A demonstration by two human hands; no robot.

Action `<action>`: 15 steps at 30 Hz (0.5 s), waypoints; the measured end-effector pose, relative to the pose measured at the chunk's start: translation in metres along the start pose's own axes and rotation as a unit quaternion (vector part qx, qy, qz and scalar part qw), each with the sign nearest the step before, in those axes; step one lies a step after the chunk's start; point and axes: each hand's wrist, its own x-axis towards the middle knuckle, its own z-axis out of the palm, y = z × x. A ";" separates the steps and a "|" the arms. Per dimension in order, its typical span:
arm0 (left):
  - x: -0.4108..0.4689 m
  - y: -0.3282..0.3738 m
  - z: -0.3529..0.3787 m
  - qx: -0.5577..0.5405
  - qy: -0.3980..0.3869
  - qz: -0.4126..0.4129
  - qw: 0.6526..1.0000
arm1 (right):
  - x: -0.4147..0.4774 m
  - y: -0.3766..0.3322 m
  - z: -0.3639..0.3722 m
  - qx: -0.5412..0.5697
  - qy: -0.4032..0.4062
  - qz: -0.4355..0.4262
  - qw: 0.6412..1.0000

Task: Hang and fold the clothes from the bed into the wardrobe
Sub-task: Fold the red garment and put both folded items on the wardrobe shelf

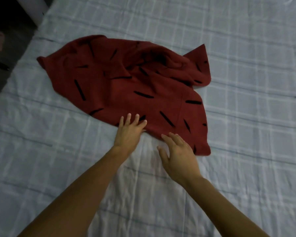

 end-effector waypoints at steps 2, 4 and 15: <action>-0.005 0.003 -0.001 -0.046 0.027 0.007 0.999 | 0.000 0.001 -0.001 0.006 0.004 0.003 1.000; -0.018 0.007 -0.003 -0.077 0.069 0.022 0.994 | -0.001 0.000 -0.006 0.017 0.013 0.010 1.000; -0.219 0.114 0.049 -0.064 -0.160 0.101 0.980 | -0.036 -0.029 -0.040 0.032 -0.027 0.010 0.999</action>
